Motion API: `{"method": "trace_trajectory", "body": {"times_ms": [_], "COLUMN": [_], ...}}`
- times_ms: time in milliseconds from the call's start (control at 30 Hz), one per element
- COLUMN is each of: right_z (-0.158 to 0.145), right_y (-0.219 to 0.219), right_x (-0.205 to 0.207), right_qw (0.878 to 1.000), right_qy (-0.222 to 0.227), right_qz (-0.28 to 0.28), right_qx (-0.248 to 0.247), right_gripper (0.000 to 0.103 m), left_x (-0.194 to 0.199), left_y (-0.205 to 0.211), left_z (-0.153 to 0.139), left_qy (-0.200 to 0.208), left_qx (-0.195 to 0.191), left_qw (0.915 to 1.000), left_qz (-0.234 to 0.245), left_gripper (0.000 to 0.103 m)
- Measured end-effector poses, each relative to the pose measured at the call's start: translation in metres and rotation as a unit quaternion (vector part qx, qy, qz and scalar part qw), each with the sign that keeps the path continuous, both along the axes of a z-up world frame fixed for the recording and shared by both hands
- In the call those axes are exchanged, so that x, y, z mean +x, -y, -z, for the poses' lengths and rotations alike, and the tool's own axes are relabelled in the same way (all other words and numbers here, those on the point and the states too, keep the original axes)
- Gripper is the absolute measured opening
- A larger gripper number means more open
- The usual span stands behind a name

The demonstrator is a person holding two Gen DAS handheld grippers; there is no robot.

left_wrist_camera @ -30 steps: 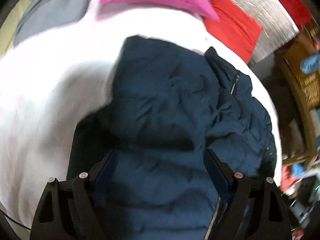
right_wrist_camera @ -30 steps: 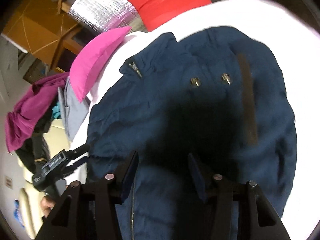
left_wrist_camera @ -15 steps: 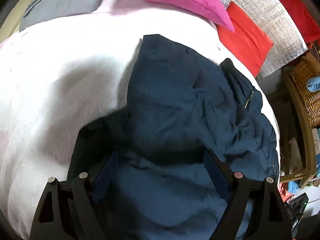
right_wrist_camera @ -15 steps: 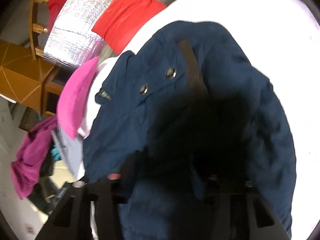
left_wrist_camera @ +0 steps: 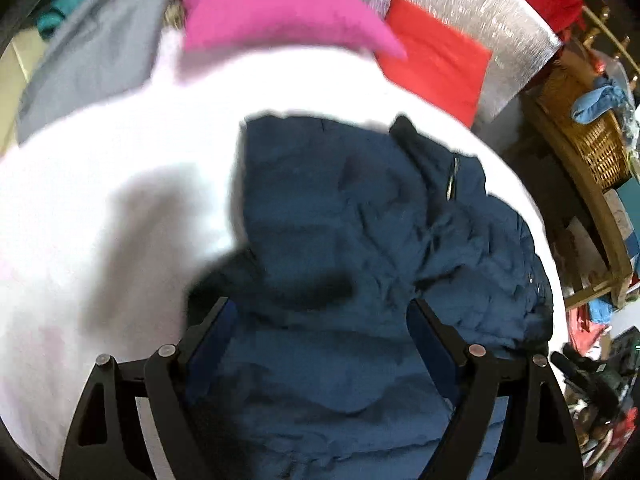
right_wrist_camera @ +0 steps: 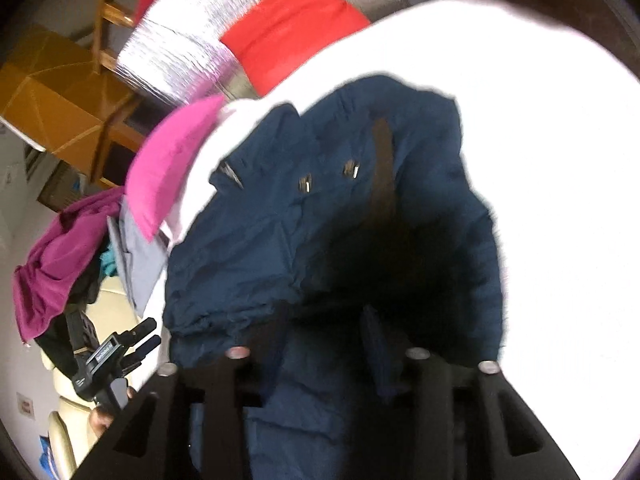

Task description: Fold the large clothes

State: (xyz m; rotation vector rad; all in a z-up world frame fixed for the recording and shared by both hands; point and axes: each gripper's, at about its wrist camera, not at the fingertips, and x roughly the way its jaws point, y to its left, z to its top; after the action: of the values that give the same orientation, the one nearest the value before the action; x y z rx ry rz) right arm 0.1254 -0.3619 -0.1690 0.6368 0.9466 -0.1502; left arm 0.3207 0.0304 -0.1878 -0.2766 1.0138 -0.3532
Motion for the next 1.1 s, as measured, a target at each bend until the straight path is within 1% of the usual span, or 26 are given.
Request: {"method": "trace_trajectory", "body": {"times_ms": [33, 67, 100, 133, 200, 267, 333, 433, 467, 500, 533, 567, 600, 633, 667, 733, 767, 833, 867, 933, 1000, 1100], "right_z": [-0.006, -0.009, -0.008, -0.006, 0.003, 0.016, 0.027, 0.041, 0.047, 0.05, 0.051, 0.051, 0.047, 0.042, 0.035, 0.026, 0.026, 0.039, 0.043, 0.041, 0.034, 0.027], "right_y": [0.009, 0.019, 0.031, 0.04, 0.056, 0.064, 0.067, 0.061, 0.056, 0.051, 0.05, 0.046, 0.041, 0.037, 0.031, 0.019, 0.017, 0.02, 0.024, 0.032, 0.034, 0.041], "right_x": [-0.005, -0.008, -0.01, -0.011, -0.007, 0.004, 0.015, 0.036, 0.043, 0.049, 0.05, 0.054, 0.056, 0.056, 0.055, 0.056, 0.057, 0.061, 0.062, 0.059, 0.056, 0.053], "right_qw": [1.0, 0.999, 0.998, 0.997, 0.996, 0.995, 0.995, 0.996, 0.996, 0.996, 0.996, 0.996, 0.997, 0.997, 0.997, 0.996, 0.995, 0.993, 0.994, 0.996, 0.997, 0.997], "right_qy": [0.01, 0.013, 0.01, 0.009, 0.004, -0.011, -0.018, -0.029, -0.035, -0.039, -0.042, -0.041, -0.034, -0.026, -0.016, 0.0, -0.004, -0.04, -0.046, -0.041, -0.029, -0.016], "right_qz": [0.016, 0.036, 0.057, 0.07, 0.09, 0.094, 0.093, 0.083, 0.078, 0.075, 0.073, 0.069, 0.065, 0.062, 0.056, 0.038, 0.037, 0.046, 0.051, 0.062, 0.061, 0.068], "right_qx": [-0.01, -0.02, -0.022, -0.017, -0.005, -0.007, -0.004, 0.002, -0.004, -0.015, -0.024, -0.031, -0.038, -0.046, -0.058, -0.079, -0.087, -0.096, -0.087, -0.05, -0.041, -0.041], "right_gripper": [0.067, 0.068, 0.068, 0.068, 0.068, 0.068, 0.068, 0.067, 0.066, 0.06, 0.051, 0.047, 0.039, 0.035, 0.035, 0.035, 0.035, 0.035, 0.035, 0.035, 0.036, 0.052], "left_x": [-0.002, -0.001, 0.003, 0.008, 0.02, 0.032, 0.038, 0.047, 0.051, 0.055, 0.058, 0.057, 0.057, 0.057, 0.055, 0.054, 0.055, 0.056, 0.058, 0.056, 0.053, 0.048], "left_y": [-0.008, -0.016, -0.022, -0.031, -0.037, -0.04, -0.039, -0.029, -0.025, -0.019, -0.015, -0.014, -0.012, -0.01, -0.008, -0.004, -0.002, -0.002, -0.004, -0.006, -0.008, -0.004], "left_z": [-0.005, -0.007, -0.007, -0.003, 0.009, 0.021, 0.029, 0.041, 0.047, 0.052, 0.055, 0.053, 0.051, 0.049, 0.044, 0.039, 0.039, 0.044, 0.047, 0.045, 0.038, 0.029], "left_qy": [0.014, 0.025, 0.027, 0.021, -0.003, -0.023, -0.032, -0.048, -0.058, -0.063, -0.064, -0.062, -0.058, -0.054, -0.048, -0.037, -0.034, -0.043, -0.05, -0.052, -0.044, -0.029], "left_qx": [0.004, 0.009, 0.011, 0.012, 0.012, 0.014, 0.012, 0.001, -0.003, -0.005, -0.006, -0.003, 0.003, 0.004, 0.0, 0.006, 0.02, 0.026, 0.02, 0.014, 0.018, 0.016], "left_qw": [0.9998, 0.9993, 0.9987, 0.9976, 0.9961, 0.9945, 0.9938, 0.995, 0.9949, 0.9946, 0.9946, 0.9947, 0.9951, 0.9957, 0.9966, 0.9976, 0.9977, 0.9973, 0.9971, 0.997, 0.9972, 0.9982], "left_qz": [-0.011, -0.028, -0.042, -0.064, -0.087, -0.101, -0.106, -0.088, -0.083, -0.082, -0.081, -0.082, -0.08, -0.075, -0.067, -0.059, -0.055, -0.053, -0.054, -0.056, -0.058, -0.05], "left_gripper": [0.087, 0.087, 0.087, 0.087, 0.087, 0.087, 0.087, 0.087, 0.087, 0.087, 0.087, 0.087, 0.084, 0.08, 0.074, 0.074, 0.074, 0.076, 0.076, 0.076, 0.076, 0.076]}}
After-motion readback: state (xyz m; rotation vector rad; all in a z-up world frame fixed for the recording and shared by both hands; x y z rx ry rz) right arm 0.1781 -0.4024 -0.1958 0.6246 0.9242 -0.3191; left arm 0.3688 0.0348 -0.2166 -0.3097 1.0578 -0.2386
